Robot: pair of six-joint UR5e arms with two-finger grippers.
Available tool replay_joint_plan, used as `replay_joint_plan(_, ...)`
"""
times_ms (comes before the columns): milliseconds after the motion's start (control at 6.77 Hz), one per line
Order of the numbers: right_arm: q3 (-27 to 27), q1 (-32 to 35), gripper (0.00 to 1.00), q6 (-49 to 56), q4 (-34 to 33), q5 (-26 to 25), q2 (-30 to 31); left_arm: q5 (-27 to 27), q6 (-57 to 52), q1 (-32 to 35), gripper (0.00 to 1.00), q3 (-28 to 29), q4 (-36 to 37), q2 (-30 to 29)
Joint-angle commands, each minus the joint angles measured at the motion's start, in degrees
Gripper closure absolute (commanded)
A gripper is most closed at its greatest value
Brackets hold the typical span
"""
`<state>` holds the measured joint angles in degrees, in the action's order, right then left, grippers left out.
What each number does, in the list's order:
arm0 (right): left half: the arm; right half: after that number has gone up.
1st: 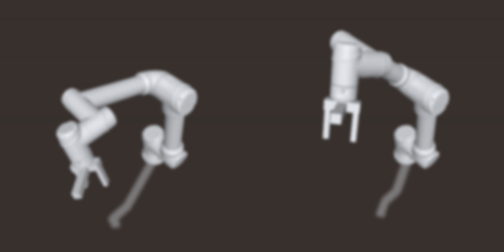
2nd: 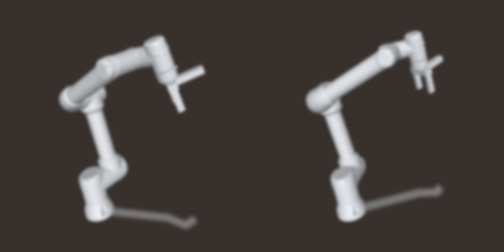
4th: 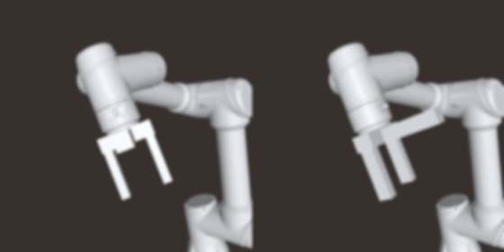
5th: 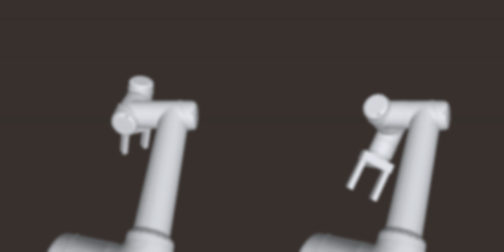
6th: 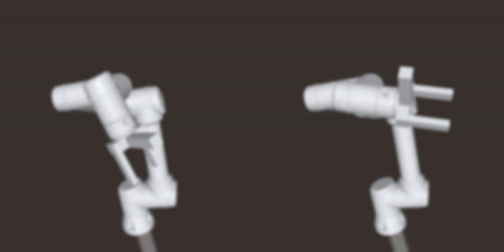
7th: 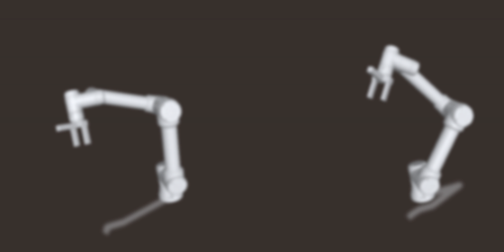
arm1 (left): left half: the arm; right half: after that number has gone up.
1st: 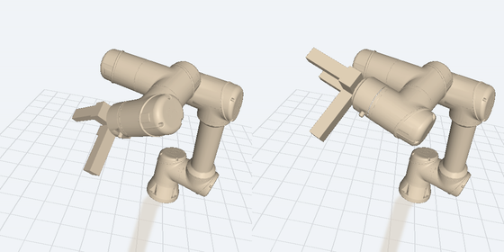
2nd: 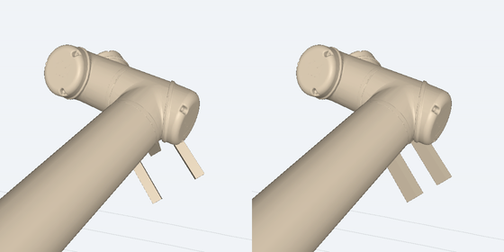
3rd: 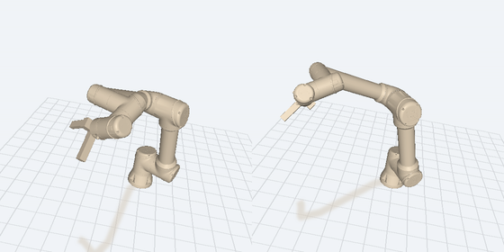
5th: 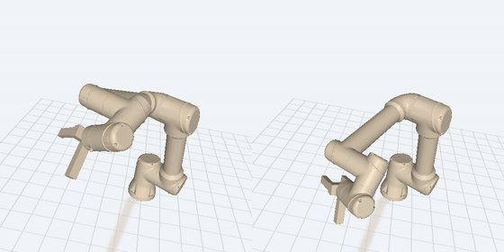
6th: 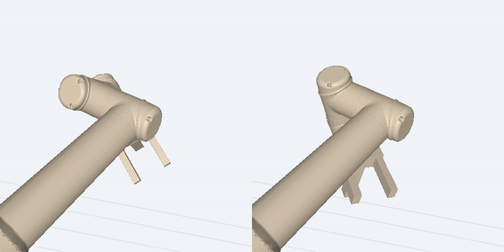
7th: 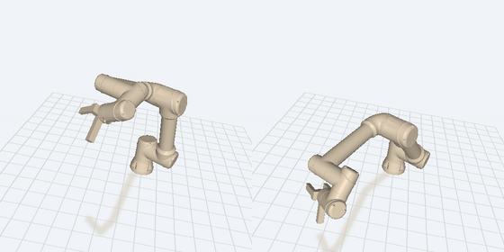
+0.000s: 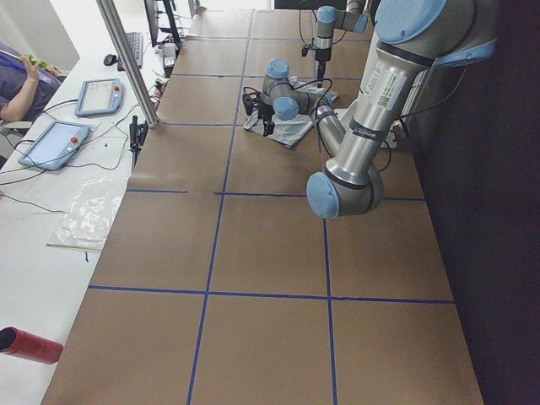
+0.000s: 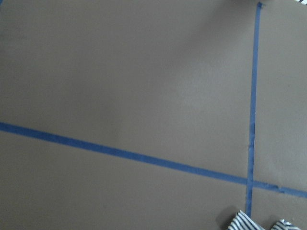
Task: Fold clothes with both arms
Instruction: 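Drag the shirt edge toward the robot with the right gripper while the left reaches in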
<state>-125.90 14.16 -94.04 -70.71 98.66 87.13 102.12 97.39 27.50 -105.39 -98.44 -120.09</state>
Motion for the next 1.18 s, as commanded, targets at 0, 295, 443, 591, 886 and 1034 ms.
replay_joint_plan(0, 0.5, 3.7, 0.0, 0.0, -0.1, 0.0, -3.3, -6.3, 11.0, -9.2, 0.08, 0.9, 1.5, -0.1)
replay_joint_plan(295, 0.8, 3.8, 0.0, -0.1, -0.2, -0.1, -3.6, -8.5, 13.4, -9.9, 0.11, 1.0, 2.7, 0.6)
replay_joint_plan(443, 0.8, 3.7, 0.0, -0.1, -0.4, -0.2, -3.6, -8.6, 13.4, -9.9, 0.11, 1.0, 3.2, 1.0)
replay_joint_plan(591, 1.0, 3.6, 0.0, 0.0, -0.5, -0.2, -3.7, -8.6, 13.4, -9.9, 0.12, 1.1, 3.3, 1.4)
replay_joint_plan(886, 1.1, 3.8, 0.0, -0.1, -0.5, 0.0, -3.6, -10.1, 13.6, -9.8, 0.15, 2.4, 3.3, 1.3)
replay_joint_plan(1034, 1.1, 3.8, 0.0, 0.0, -0.6, 0.0, -3.6, -10.1, 14.4, -9.8, 0.21, 2.4, 3.3, 1.4)
